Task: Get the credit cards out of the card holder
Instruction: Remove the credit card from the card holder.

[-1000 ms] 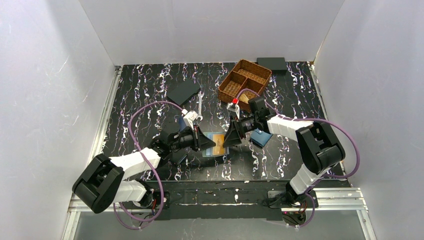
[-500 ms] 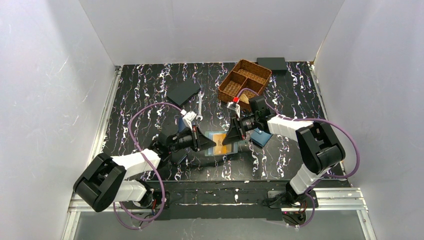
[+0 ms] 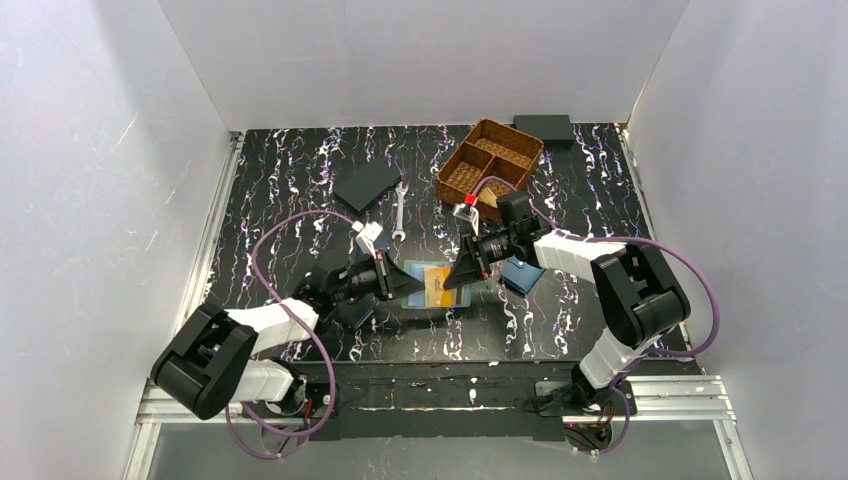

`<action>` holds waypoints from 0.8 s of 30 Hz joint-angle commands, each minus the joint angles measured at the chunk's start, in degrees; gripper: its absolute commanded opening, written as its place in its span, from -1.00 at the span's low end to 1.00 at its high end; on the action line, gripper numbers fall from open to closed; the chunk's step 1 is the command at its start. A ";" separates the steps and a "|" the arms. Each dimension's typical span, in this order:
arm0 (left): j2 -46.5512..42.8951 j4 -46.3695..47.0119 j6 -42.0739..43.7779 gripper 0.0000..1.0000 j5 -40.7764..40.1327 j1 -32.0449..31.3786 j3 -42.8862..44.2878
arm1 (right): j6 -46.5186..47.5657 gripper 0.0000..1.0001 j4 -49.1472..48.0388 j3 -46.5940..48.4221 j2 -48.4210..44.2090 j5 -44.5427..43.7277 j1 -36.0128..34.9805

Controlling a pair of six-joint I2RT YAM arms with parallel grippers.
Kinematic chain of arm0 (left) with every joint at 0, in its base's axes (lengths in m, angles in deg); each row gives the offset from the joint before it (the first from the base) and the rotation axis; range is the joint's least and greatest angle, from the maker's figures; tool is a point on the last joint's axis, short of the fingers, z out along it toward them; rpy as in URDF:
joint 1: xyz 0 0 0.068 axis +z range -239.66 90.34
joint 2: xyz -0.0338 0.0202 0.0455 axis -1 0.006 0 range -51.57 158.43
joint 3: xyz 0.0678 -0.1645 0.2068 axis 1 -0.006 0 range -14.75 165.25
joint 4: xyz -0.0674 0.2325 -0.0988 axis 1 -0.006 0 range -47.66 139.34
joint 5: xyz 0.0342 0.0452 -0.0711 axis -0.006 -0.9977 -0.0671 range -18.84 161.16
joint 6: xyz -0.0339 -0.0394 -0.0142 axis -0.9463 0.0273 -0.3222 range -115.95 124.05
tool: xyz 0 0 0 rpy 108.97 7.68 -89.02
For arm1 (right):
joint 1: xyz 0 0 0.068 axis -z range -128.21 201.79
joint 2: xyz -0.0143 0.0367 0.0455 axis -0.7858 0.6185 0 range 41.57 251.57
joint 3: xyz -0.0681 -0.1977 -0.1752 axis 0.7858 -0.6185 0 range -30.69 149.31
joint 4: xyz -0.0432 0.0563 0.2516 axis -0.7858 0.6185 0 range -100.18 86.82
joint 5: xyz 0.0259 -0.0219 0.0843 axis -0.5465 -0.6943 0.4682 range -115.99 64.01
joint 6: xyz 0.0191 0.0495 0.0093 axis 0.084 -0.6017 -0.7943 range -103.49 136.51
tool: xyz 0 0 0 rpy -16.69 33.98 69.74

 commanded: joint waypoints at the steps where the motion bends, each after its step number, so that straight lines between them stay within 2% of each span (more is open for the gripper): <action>1: 0.95 2.89 -1.16 -1.00 1.00 2.13 -1.61 | 0.44 -0.97 -0.66 0.09 0.41 -1.26 0.82; 4: 2.11 3.01 -1.27 -1.00 0.76 2.91 -2.09 | 2.21 -0.97 1.51 0.59 1.04 -3.19 1.38; 10: 6.87 2.29 -0.55 -1.00 -0.12 4.03 -2.45 | 11.42 -0.97 11.70 3.12 1.67 -7.31 2.42; 17: 14.65 -7.20 1.68 -1.00 -2.94 4.15 -0.49 | 23.26 -0.97 22.95 6.51 -0.78 -11.60 2.69; 23: 9.25 -18.07 4.74 -1.00 -6.68 4.15 0.78 | 33.33 -0.97 30.91 9.44 -5.56 -15.93 4.50; 24: 7.87 -20.39 5.36 -0.95 -7.25 4.14 1.28 | 34.18 -0.97 31.50 9.57 -6.70 -16.75 5.25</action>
